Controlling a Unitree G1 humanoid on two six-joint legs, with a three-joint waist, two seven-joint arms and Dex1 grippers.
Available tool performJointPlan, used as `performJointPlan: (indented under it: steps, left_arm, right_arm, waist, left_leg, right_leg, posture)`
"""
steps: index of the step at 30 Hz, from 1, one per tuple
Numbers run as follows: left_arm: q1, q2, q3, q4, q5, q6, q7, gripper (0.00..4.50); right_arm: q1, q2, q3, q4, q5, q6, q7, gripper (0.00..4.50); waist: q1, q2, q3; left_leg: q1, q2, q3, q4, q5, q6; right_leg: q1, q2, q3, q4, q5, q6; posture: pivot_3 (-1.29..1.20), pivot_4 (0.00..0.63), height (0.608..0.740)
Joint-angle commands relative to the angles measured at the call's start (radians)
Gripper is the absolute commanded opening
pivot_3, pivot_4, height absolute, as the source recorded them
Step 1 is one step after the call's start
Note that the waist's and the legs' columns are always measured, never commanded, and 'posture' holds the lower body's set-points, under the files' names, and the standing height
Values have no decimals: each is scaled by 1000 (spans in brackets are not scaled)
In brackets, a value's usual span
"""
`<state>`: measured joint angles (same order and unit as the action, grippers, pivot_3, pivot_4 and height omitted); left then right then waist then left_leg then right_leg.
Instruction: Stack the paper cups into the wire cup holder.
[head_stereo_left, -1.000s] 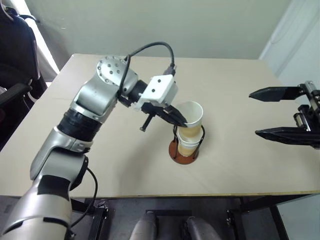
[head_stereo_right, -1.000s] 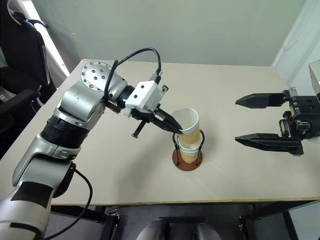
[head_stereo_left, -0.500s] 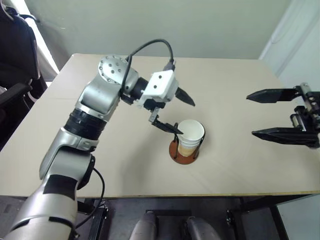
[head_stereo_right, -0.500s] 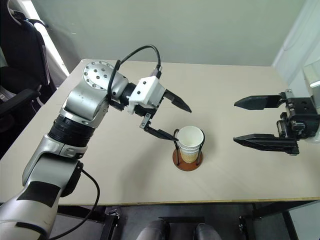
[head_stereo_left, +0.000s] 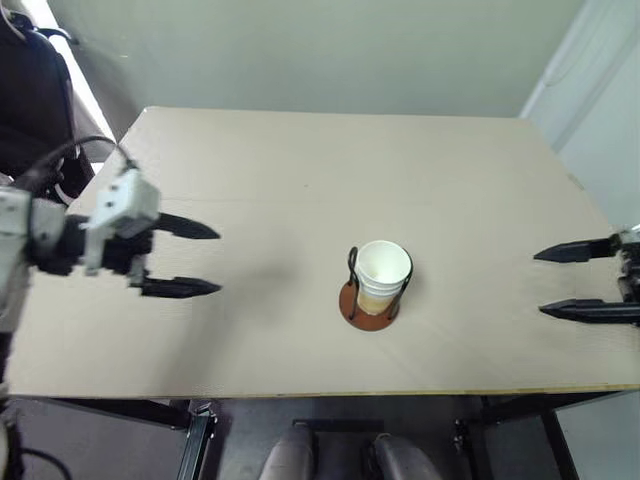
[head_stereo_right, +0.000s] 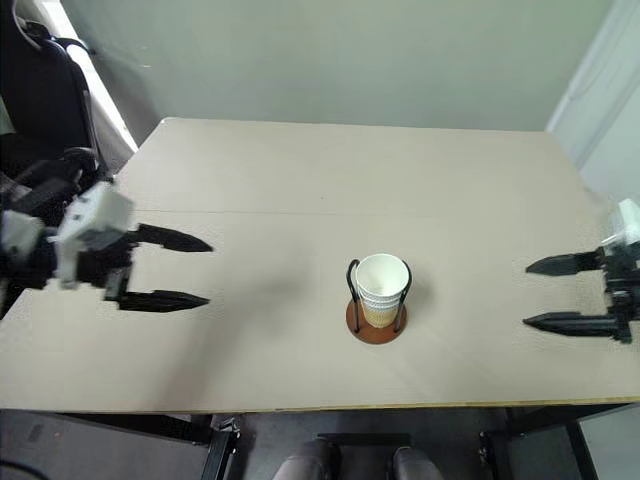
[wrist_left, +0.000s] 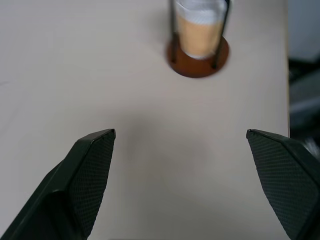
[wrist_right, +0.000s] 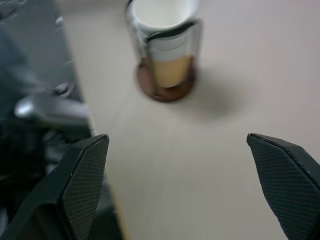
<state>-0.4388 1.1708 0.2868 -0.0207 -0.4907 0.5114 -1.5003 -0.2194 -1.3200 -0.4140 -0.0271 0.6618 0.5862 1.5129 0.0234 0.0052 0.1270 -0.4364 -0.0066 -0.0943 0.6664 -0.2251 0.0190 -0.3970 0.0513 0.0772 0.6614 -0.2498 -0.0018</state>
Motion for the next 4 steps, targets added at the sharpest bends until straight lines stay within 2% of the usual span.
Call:
performJointPlan:
  steps: [1, 4]
  left_arm:
    - [75, 6, 121, -44, -38, 4, 28, 4479]
    - [154, -63, 177, -58, -57, -14, 89, 4479]
  right_arm:
    - [-60, -5, -25, 48, 11, -48, 42, 4500]
    - [-83, 25, 4, 60, 1, -81, 50, 4500]
  waist:
    - [-2, 0, 0]
    - [-4, 1, 0]
  left_leg:
    - [2, 0, 0, 0, 0, 0]
    - [9, 0, 0, -2, 2, -1]
  right_leg:
    - [1, 0, 0, 0, 1, -1]
    - [6, 0, 0, 0, 1, -4]
  posture:
    - [0, 150, 740]
    - [0, 150, 740]
